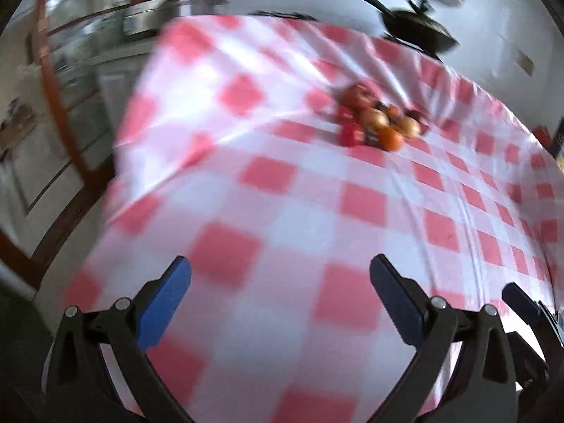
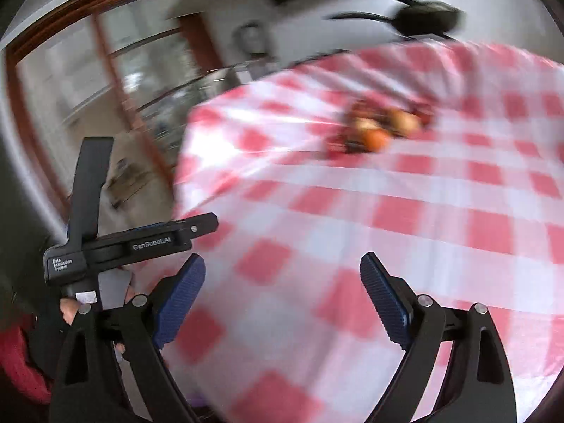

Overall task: Organize fruits
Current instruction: 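Move both open tools back over the fruit cluster on the table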

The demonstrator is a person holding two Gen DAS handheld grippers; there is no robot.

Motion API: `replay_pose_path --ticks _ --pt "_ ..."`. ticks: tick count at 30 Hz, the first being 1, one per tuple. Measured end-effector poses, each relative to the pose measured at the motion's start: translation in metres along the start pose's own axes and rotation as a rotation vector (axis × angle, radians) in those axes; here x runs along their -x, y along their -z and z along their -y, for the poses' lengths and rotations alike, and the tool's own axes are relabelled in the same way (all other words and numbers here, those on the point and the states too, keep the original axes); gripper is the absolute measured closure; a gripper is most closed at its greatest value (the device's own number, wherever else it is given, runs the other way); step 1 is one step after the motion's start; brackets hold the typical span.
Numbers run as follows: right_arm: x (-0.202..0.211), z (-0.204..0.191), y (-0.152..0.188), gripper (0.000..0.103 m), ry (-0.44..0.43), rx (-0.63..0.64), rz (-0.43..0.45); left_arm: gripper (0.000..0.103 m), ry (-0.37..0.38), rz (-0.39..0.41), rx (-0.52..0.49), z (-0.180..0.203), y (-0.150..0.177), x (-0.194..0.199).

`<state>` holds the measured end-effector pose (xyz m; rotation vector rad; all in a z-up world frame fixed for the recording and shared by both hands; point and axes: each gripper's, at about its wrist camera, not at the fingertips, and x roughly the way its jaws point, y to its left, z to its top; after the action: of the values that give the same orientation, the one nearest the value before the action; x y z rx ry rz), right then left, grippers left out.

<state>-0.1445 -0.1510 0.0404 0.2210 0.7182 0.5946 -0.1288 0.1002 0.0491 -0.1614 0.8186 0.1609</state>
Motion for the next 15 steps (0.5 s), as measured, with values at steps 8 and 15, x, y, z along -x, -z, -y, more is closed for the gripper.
replay_pose_path --ticks 8,15 --pt "-0.036 0.061 -0.038 0.016 0.192 -0.058 -0.102 0.002 0.088 -0.042 0.0 0.061 -0.054 -0.104" --pt "-0.083 0.09 -0.078 0.016 0.26 -0.087 -0.175 0.002 0.12 -0.009 -0.018 0.073 -0.1 -0.143"
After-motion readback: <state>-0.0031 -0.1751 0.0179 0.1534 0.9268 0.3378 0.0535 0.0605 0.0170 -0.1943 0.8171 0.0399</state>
